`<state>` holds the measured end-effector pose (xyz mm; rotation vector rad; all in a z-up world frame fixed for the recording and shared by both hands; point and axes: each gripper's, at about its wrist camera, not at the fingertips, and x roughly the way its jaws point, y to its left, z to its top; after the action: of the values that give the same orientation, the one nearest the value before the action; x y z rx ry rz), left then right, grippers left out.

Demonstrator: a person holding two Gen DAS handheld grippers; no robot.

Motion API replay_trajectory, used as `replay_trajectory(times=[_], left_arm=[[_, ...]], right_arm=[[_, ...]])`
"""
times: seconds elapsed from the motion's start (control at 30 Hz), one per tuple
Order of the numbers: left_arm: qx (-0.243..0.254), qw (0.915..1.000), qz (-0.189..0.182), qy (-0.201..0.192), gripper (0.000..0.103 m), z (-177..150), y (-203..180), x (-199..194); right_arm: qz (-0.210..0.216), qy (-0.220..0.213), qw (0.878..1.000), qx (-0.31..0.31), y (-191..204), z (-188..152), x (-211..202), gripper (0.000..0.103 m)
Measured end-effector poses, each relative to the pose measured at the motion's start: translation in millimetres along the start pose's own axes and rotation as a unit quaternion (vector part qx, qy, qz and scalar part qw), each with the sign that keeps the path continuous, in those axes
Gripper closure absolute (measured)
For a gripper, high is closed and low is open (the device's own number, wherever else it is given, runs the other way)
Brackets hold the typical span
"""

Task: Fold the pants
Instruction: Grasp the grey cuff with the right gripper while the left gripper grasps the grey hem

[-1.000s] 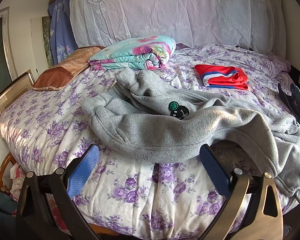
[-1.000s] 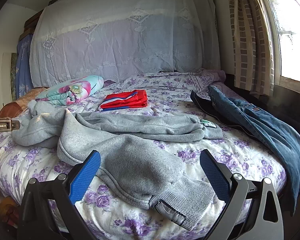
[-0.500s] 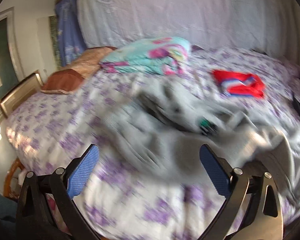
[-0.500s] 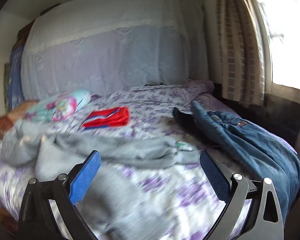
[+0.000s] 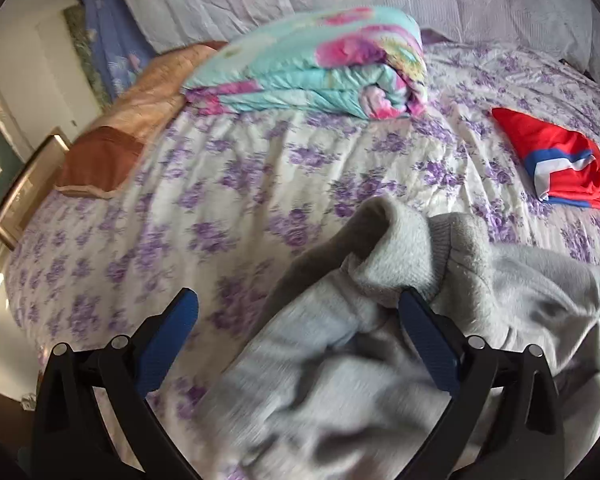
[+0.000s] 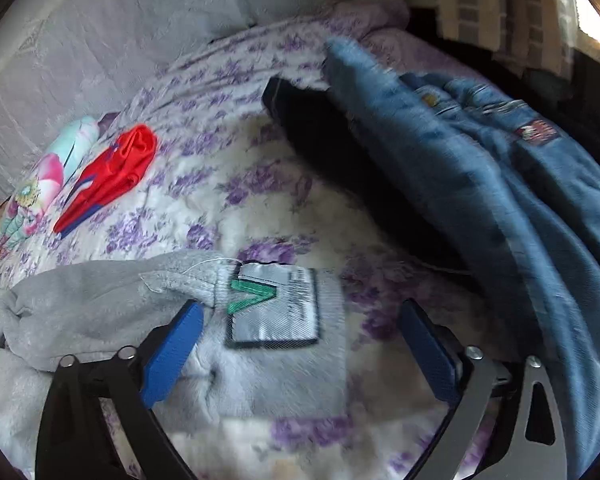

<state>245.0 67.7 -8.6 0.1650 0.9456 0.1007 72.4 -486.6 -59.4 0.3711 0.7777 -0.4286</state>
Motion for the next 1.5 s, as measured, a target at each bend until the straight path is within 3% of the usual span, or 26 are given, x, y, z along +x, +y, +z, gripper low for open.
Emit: replay_trajectory(times=[0.07, 0.1, 0.17, 0.2, 0.23, 0.27, 0.33, 0.37, 0.43, 0.5, 0.57, 0.6, 0.63, 0.73, 0.83, 0.9, 1.0, 1.07, 1.17, 1.2, 1.27, 1.33, 1.37, 1.43, 1.5], left_arm=[[0.014, 0.9998, 0.013, 0.004, 0.005, 8.8, -7.8, 10.6], [0.019, 0.9996, 0.019, 0.008, 0.005, 12.7, -10.9, 15.6], [0.026, 0.9992, 0.031, 0.009, 0.006, 19.8, -15.2, 26.0], [0.030, 0.9983, 0.051, 0.006, 0.021, 23.7, -18.7, 31.6], [0.028, 0.9977, 0.060, 0.012, 0.047, 27.4, -19.3, 37.2], [0.017, 0.9980, 0.056, 0.025, 0.054, 31.0, -17.0, 43.1], [-0.027, 0.9979, 0.043, 0.040, 0.056, 41.7, -5.1, 53.7], [-0.038, 0.9971, 0.057, 0.032, 0.056, 47.0, -1.1, 55.4], [-0.037, 0.9970, 0.064, 0.024, 0.058, 50.5, -1.5, 56.6], [-0.018, 0.9986, 0.042, 0.026, 0.056, 49.4, -8.6, 53.0], [0.016, 0.9986, 0.050, 0.007, 0.042, 45.8, -16.1, 42.6], [0.022, 0.9983, 0.054, -0.002, 0.020, 45.2, -16.0, 39.1], [0.025, 0.9980, 0.057, -0.011, 0.005, 45.4, -12.2, 36.3], [0.026, 0.9989, 0.036, -0.017, 0.005, 49.3, 8.1, 38.4], [0.044, 0.9990, -0.009, 0.003, 0.005, 52.0, 14.4, 47.1], [0.063, 0.9980, 0.008, -0.005, 0.005, 52.9, 8.2, 48.5], [0.078, 0.9965, -0.029, -0.010, 0.005, 53.6, -3.7, 41.3], [0.111, 0.9937, 0.003, -0.017, 0.005, 50.1, -17.1, 46.3], [0.119, 0.9913, -0.030, 0.048, 0.005, 40.7, -28.4, 71.9], [0.124, 0.9907, -0.030, 0.049, 0.006, 36.2, -33.3, 72.5], [0.147, 0.9889, -0.003, 0.022, 0.012, 28.9, -46.1, 67.6], [0.145, 0.9881, -0.041, 0.033, 0.066, 27.9, -51.6, 65.2], [0.135, 0.9895, -0.039, 0.032, 0.069, 30.0, -51.9, 62.2], [0.124, 0.9914, -0.037, 0.023, 0.088, 32.4, -50.5, 57.2], [0.099, 0.9940, -0.044, 0.015, 0.091, 36.1, -41.0, 52.6]], right_arm=[[0.017, 0.020, 0.999, -0.029, 10.7, 2.1, 12.1, 0.046], [0.019, 0.022, 0.999, -0.044, 15.2, 3.3, 12.3, 0.070], [0.045, 0.023, 0.996, -0.071, 25.7, 8.5, 12.1, 0.084], [0.033, 0.010, 0.996, -0.079, 29.4, 10.9, 7.8, 0.087], [0.029, -0.002, 0.996, -0.086, 32.5, 15.4, 3.1, 0.088], [0.026, -0.016, 0.996, -0.088, 33.9, 20.7, -1.2, 0.089], [0.024, -0.045, 0.995, -0.085, 35.6, 36.1, -10.7, 0.090], [0.029, -0.057, 0.995, -0.078, 35.6, 45.8, -14.2, 0.090], [0.039, -0.083, 0.993, -0.071, 38.4, 68.9, -22.6, 0.090], [0.041, -0.099, 0.991, -0.084, 48.0, 86.3, -29.6, 0.090], [0.035, -0.111, 0.988, -0.105, 57.0, 96.9, -37.6, 0.090], [0.029, -0.107, 0.988, -0.111, 59.6, 98.4, -37.3, 0.089], [0.024, -0.096, 0.989, -0.113, 59.6, 98.9, -31.7, 0.089], [0.012, -0.039, 0.994, -0.106, 47.1, 88.6, -4.4, 0.088], [-0.005, -0.003, 0.996, -0.093, 34.5, 71.9, 20.1, 0.072], [-0.002, -0.008, 0.997, -0.073, 26.9, 66.5, 20.0, 0.058], [0.015, -0.025, 0.998, -0.058, 21.1, 62.6, 8.1, 0.052], [0.023, -0.026, 0.997, -0.062, 20.0, 61.6, 1.6, 0.052], [0.019, -0.022, 0.998, -0.062, 14.8, 58.9, -2.7, 0.052], [0.018, -0.022, 0.998, -0.060, 12.0, 58.4, -4.4, 0.052], [0.020, -0.024, 0.998, -0.056, 5.6, 56.8, -8.0, 0.052], [0.029, -0.023, 0.998, -0.054, 1.7, 57.8, -8.8, 0.052], [0.032, -0.021, 0.998, -0.054, 1.2, 59.7, -7.8, 0.052], [0.031, -0.012, 0.998, -0.061, 2.3, 65.8, -0.7, 0.052], [0.036, 0.006, 0.997, -0.070, 5.0, 71.9, 11.1, 0.052]])
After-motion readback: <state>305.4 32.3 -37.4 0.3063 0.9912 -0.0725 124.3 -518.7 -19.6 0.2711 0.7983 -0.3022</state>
